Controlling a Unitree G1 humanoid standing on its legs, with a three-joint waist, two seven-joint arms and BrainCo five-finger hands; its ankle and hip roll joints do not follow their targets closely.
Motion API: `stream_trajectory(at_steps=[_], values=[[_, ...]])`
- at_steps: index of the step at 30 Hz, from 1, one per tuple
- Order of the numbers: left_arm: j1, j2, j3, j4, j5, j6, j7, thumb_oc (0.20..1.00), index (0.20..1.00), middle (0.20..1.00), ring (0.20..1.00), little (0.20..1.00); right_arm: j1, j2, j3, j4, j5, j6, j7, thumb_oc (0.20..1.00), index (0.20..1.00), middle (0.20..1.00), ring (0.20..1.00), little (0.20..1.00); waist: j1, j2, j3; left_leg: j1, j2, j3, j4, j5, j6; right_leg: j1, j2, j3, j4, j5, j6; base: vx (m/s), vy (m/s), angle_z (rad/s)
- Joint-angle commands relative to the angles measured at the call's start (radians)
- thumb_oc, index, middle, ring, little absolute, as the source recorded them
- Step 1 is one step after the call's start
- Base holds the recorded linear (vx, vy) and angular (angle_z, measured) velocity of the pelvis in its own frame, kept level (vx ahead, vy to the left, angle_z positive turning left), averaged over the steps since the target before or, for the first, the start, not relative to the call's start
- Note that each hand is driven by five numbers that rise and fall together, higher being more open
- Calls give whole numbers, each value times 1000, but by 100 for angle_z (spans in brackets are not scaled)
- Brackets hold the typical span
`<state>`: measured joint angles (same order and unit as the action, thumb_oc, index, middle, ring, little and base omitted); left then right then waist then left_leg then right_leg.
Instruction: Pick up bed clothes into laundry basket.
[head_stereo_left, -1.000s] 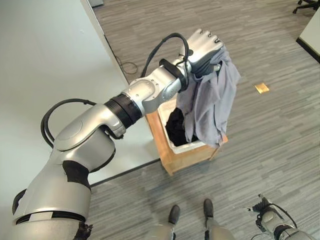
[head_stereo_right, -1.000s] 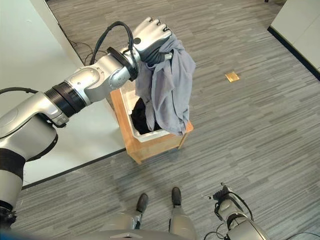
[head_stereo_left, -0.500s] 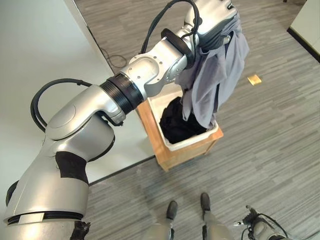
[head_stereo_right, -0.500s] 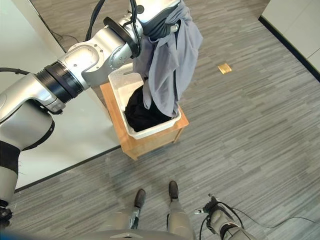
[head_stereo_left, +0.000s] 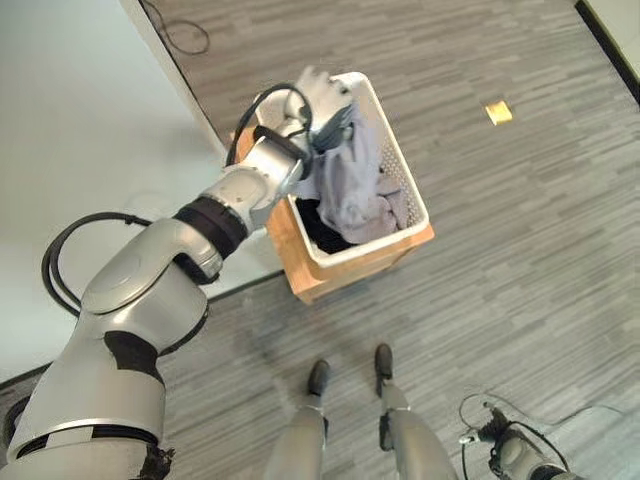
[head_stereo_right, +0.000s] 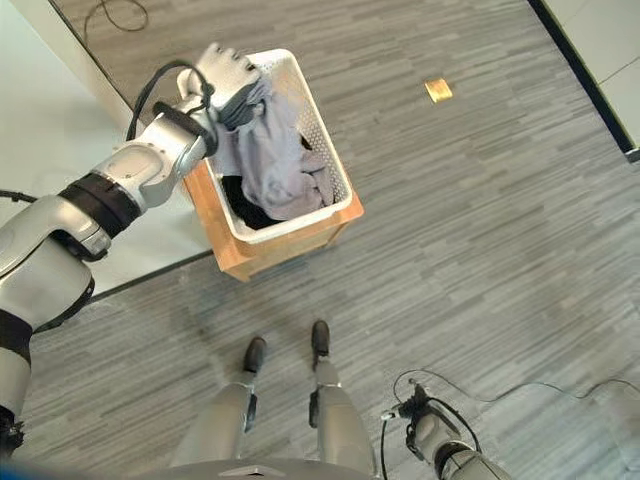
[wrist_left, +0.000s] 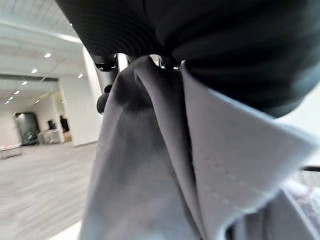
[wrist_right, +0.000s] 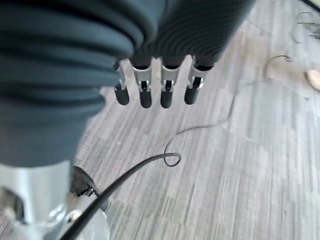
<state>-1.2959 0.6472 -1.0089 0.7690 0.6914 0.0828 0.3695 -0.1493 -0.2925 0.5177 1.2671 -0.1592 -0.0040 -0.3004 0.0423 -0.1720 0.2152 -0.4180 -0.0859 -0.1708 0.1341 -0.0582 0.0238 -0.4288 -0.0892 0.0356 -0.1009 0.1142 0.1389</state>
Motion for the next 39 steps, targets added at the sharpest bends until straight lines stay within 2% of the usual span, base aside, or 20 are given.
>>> stream_trajectory(at_steps=[1,7,8,9,10,11,12,13,15,18,19,20,22,23,24,25,33,36,38,39], values=[[-107,5,96,21,38,22,51,200,200,200,200,200,19,-46,-20,-33,-18,-4,-20,1000,1000,1000,1000,1000,37,72,56,41,33,-122,-221,125,-55,208,35,-45,14,-77,16,-30,5,-10],[18,2,196,-204,11,3,45,200,200,200,200,200,25,-36,-17,-53,-19,-7,-25,1000,1000,1000,1000,1000,52,65,70,25,22,-134,-221,123,-58,202,29,-55,14,-80,13,-10,-2,2],[63,-41,223,-244,-3,-5,54,200,200,200,200,200,24,-29,-14,-57,-21,-4,-29,1000,1000,1000,1000,1000,56,64,72,26,20,-136,-221,121,-59,204,27,-59,14,-84,12,8,-1,6],[68,-41,226,-247,-2,-5,53,200,200,200,200,200,27,-31,-13,-58,-22,-4,-30,1000,1000,1000,1000,1000,55,66,71,27,19,-137,-221,120,-59,205,27,-60,14,-84,11,11,3,9],[96,-89,240,-258,-14,-8,64,200,200,200,200,200,22,-30,-11,-59,-26,-1,-38,1000,1000,1000,1000,1000,54,68,70,29,18,-138,-221,119,-59,207,24,-62,14,-86,10,4,7,7],[98,-91,241,-257,-13,-9,65,200,200,200,200,200,23,-32,-11,-59,-26,-1,-39,1000,1000,1000,1000,1000,54,69,70,29,17,-139,-221,119,-59,207,24,-63,14,-86,10,1,9,9],[103,-145,248,-262,-36,-13,78,200,200,200,200,200,15,-33,-7,-60,-27,2,-48,1000,1000,1000,1000,1000,51,72,67,31,15,-139,-221,117,-59,208,20,-64,14,-86,9,0,3,7],[103,-147,248,-260,-36,-14,79,200,200,200,200,200,16,-34,-8,-61,-27,2,-48,1000,1000,1000,1000,1000,51,74,67,31,15,-139,-221,117,-59,209,20,-65,14,-87,9,0,11,7],[115,-217,256,-258,-73,-20,97,200,200,200,200,200,9,-32,-7,-60,-27,7,-59,1000,1000,1000,1000,1000,46,84,62,36,10,-139,-221,114,-57,214,15,-66,14,-89,8,0,0,0],[114,-255,249,-251,-86,-25,103,200,200,200,200,200,2,-30,-7,-60,-26,10,-63,1000,1000,1000,1000,1000,41,90,60,39,8,-137,-221,113,-56,215,12,-64,14,-88,7,0,0,0],[116,-266,243,-245,-89,-23,106,467,467,467,467,467,-2,-29,-7,-59,-27,13,-65,1000,1000,1000,1000,1000,40,95,58,40,7,-136,-221,112,-55,214,11,-63,14,-88,7,0,0,0],[113,-276,236,-241,-93,-22,110,576,576,576,576,576,-5,-30,-7,-58,-28,15,-69,1000,1000,1000,1000,1000,38,99,57,41,6,-134,-221,112,-54,212,10,-63,14,-86,7,-7,29,-3],[100,-290,222,-227,-96,-19,111,580,580,580,580,580,-15,-29,-3,-55,-27,17,-73,1000,1000,1000,1000,1000,33,107,59,40,4,-130,-221,112,-51,207,8,-60,14,-82,8,-32,61,-7],[89,-293,204,-199,-91,-17,107,711,711,711,711,711,-23,-29,-4,-51,-25,18,-79,1000,1000,1000,1000,1000,26,112,60,37,4,-120,-221,113,-47,198,7,-52,14,-75,10,-46,91,-11],[83,-289,195,-184,-87,-13,107,950,950,950,950,950,-26,-30,-6,-51,-23,17,-82,1000,1000,1000,1000,1000,26,113,60,35,5,-116,-221,113,-46,194,7,-49,14,-73,11,-40,86,-13],[73,-284,186,-166,-84,-10,103,1000,1000,1000,1000,1000,-27,-30,-8,-50,-21,18,-85,1000,1000,1000,1000,1000,23,114,60,33,6,-110,-221,114,-46,188,8,-47,14,-69,13,-15,39,-19],[57,-220,191,-84,-89,13,95,1000,1000,1000,1000,1000,-10,-15,-33,-40,3,8,-89,1000,1000,1000,1000,1000,15,108,60,11,13,-81,-221,121,-44,154,11,-37,14,-49,23,-22,36,-19],[78,-191,231,-103,-102,19,112,1000,1000,1000,1000,1000,0,-9,-58,-42,29,-2,-92,1000,1000,1000,1000,1000,14,103,55,7,16,-69,-221,121,-47,151,10,-40,14,-48,25,-24,4,-20],[85,-195,245,-107,-107,21,118,1000,1000,1000,1000,1000,-3,-14,-65,-47,37,-2,-93,1000,1000,1000,1000,1000,13,104,55,12,15,-69,-221,120,-47,156,10,-41,14,-50,24,5,-13,-3],[102,-204,284,-118,-140,23,148,1000,1000,1000,1000,1000,-20,-21,-86,-59,54,1,-113,1000,1000,1000,1000,1000,12,105,50,24,14,-70,-221,118,-49,165,8,-44,14,-55,21,21,-37,-9]])
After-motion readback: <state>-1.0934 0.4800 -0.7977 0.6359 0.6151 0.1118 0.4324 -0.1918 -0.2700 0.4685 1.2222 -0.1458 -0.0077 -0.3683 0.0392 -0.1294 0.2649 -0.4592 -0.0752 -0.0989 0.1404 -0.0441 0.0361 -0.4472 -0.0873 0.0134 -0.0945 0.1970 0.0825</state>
